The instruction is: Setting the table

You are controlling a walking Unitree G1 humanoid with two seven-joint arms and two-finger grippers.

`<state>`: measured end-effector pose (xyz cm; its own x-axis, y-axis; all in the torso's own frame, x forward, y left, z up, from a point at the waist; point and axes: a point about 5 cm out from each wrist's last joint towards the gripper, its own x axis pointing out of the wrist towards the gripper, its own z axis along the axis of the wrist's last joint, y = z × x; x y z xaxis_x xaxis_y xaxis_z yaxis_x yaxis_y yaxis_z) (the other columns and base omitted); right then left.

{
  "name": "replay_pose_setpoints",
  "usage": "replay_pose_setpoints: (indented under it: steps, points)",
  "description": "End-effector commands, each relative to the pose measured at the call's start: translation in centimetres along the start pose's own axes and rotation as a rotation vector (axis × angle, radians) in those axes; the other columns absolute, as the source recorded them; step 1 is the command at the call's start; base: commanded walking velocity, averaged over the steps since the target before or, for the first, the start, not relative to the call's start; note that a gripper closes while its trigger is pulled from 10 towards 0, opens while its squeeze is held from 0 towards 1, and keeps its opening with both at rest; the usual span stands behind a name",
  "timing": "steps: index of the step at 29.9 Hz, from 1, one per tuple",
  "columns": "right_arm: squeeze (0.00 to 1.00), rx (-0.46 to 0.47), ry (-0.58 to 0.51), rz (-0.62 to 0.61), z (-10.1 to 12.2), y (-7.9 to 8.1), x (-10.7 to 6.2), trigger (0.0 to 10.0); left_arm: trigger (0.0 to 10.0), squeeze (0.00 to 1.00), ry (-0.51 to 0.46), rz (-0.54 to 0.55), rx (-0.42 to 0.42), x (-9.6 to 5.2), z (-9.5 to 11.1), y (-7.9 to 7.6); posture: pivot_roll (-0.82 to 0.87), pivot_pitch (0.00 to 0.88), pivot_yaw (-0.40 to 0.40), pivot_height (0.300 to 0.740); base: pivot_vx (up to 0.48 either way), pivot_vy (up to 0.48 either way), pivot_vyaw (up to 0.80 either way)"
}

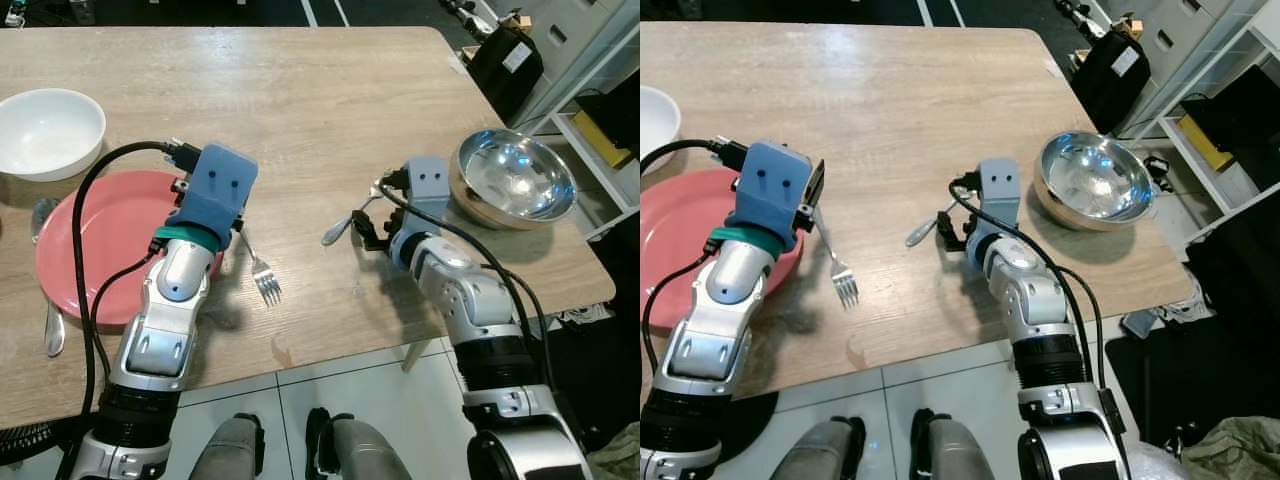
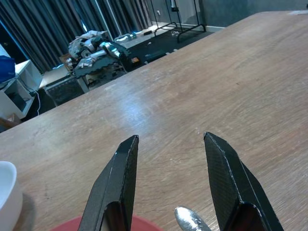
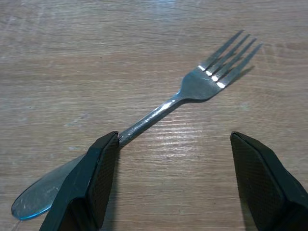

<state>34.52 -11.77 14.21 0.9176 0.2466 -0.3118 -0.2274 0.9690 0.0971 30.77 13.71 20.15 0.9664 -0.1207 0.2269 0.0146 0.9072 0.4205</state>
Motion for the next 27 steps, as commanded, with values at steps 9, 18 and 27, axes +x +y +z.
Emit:
replay_pose_setpoints:
  steps: [9, 18, 27]
  points:
    - [0.0, 0.191, -0.083, -0.073, 1.4, 0.7, -0.3, 4.2, 10.0, 0.0, 0.015, -0.022, -0.011, -0.1, -0.3, -0.7, 0.09, 0.127, -0.089, 0.74, 0.0, 0.0, 0.0]
    - [0.0, 0.167, -0.079, -0.168, 1.4, 0.8, -0.5, 3.7, 10.0, 0.0, 0.014, -0.023, -0.012, -0.1, -0.3, -0.8, 0.09, 0.127, -0.092, 0.74, 0.0, 0.0, 0.0]
    - [0.0, 0.054, -0.066, -0.215, 0.3, 1.3, -0.6, 5.0, 10.0, 0.0, 0.014, -0.023, -0.014, -0.1, -0.2, -0.8, 0.09, 0.133, -0.092, 0.74, 0.0, 0.0, 0.0]
